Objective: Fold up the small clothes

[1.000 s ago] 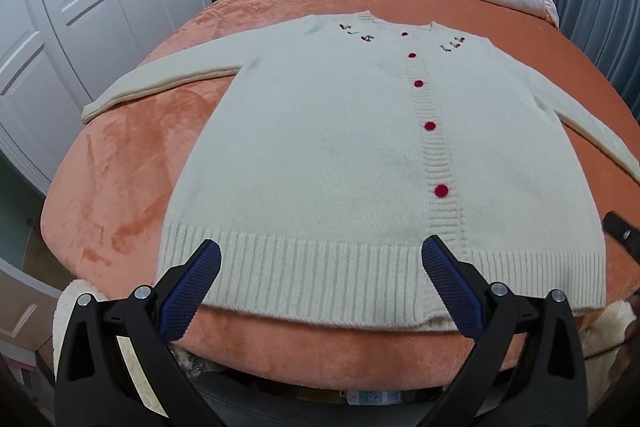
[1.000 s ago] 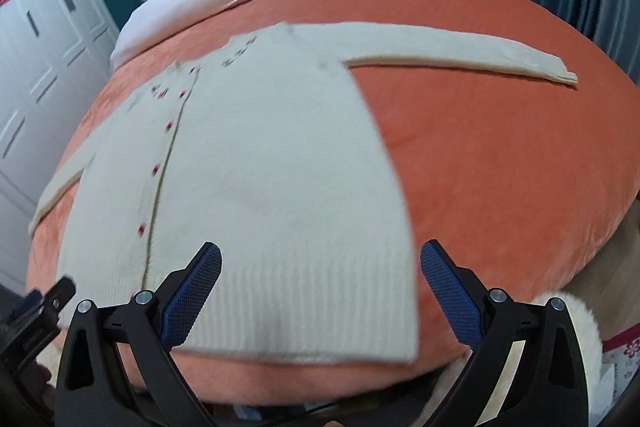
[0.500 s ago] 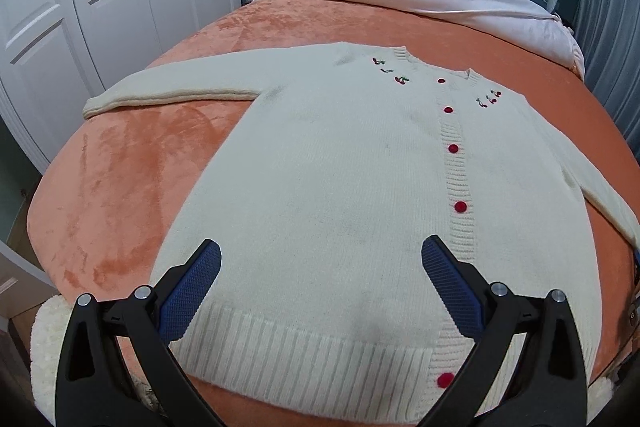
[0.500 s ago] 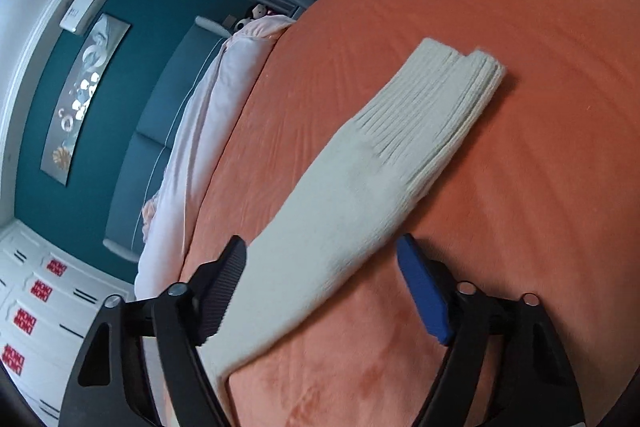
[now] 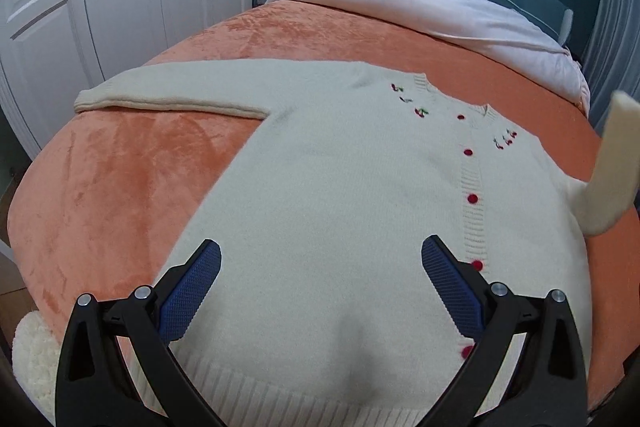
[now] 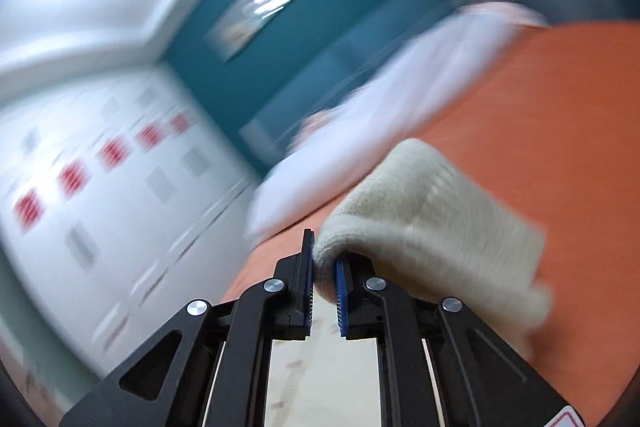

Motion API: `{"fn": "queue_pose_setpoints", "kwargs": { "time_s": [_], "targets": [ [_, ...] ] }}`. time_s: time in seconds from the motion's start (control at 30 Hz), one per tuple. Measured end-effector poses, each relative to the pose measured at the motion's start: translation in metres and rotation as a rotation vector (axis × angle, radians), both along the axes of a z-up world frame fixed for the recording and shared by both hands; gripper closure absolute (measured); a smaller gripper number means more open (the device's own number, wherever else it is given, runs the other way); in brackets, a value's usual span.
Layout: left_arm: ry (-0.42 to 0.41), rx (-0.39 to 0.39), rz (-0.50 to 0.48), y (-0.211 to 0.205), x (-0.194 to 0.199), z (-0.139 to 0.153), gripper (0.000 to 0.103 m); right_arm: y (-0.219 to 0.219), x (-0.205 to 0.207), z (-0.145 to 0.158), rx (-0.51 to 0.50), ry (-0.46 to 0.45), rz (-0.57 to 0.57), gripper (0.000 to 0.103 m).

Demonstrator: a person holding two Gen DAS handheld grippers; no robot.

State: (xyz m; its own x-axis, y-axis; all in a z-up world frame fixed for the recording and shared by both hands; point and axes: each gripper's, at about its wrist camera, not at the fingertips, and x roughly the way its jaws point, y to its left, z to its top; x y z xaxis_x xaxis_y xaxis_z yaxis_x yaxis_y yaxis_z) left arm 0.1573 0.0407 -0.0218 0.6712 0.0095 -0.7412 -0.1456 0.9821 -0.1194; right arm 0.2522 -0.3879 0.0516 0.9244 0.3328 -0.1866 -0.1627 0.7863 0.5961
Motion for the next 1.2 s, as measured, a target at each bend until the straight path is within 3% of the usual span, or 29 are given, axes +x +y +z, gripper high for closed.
{"fn": "queue_pose_setpoints", "kwargs": {
  "time_s": [0.1,0.17,0.23,0.4,0.57,0.6,0.63,0.8,0.87,0.9,1.0,1.1,1.13,1.2],
  "targets": [
    [-0.038,-0.039,0.018,0.016,0.011,0.012,0.005,0.109,0.055,0.01,-0.105,0.02,0.248,0.088],
    [-0.053,-0.104,0.008,0.026,0.025,0.021,0.005,0.161,0.077,-0.009,-0.209,0.094,0.297,0.086],
    [-0.061,-0.167,-0.006,0.035,0.042,0.025,0.005,0.186,0.081,-0.034,-0.232,0.169,0.315,0.086],
    [-0.001,-0.332,-0.023,0.039,0.101,0.005,0.005,0.17,0.027,-0.073,-0.197,0.292,0.233,0.077],
    [0.166,-0.512,0.046,0.034,0.156,-0.051,0.005,0.109,-0.02,-0.102,-0.098,0.411,0.028,0.066],
    [0.18,-0.541,0.061,0.032,0.16,-0.059,0.009,0.097,-0.017,-0.105,-0.08,0.429,-0.016,0.061],
    [0.191,-0.553,0.077,0.03,0.162,-0.064,0.021,0.091,-0.013,-0.111,-0.072,0.444,-0.043,0.059],
    [0.172,-0.593,0.059,0.018,0.172,-0.069,0.062,0.066,0.017,-0.136,0.039,0.478,-0.11,0.059],
    [0.156,-0.586,0.042,0.013,0.18,-0.064,0.072,0.065,0.031,-0.14,0.08,0.479,-0.112,0.069],
    [0.137,-0.579,0.029,0.01,0.185,-0.06,0.081,0.065,0.038,-0.139,0.082,0.474,-0.119,0.09],
    [0.039,-0.59,-0.026,0.008,0.194,-0.038,0.097,0.063,0.026,-0.117,0.112,0.334,-0.182,0.093],
    [-0.074,-0.535,-0.043,0.009,0.185,-0.018,0.096,0.051,0.003,-0.107,0.165,0.21,-0.285,0.093],
    [-0.06,-0.502,-0.036,0.007,0.184,-0.024,0.096,0.048,0.003,-0.117,0.154,0.251,-0.319,0.093],
    [0.083,-0.496,-0.019,0.004,0.186,-0.057,0.097,0.047,0.021,-0.156,0.12,0.479,-0.302,0.092]
  ]
}}
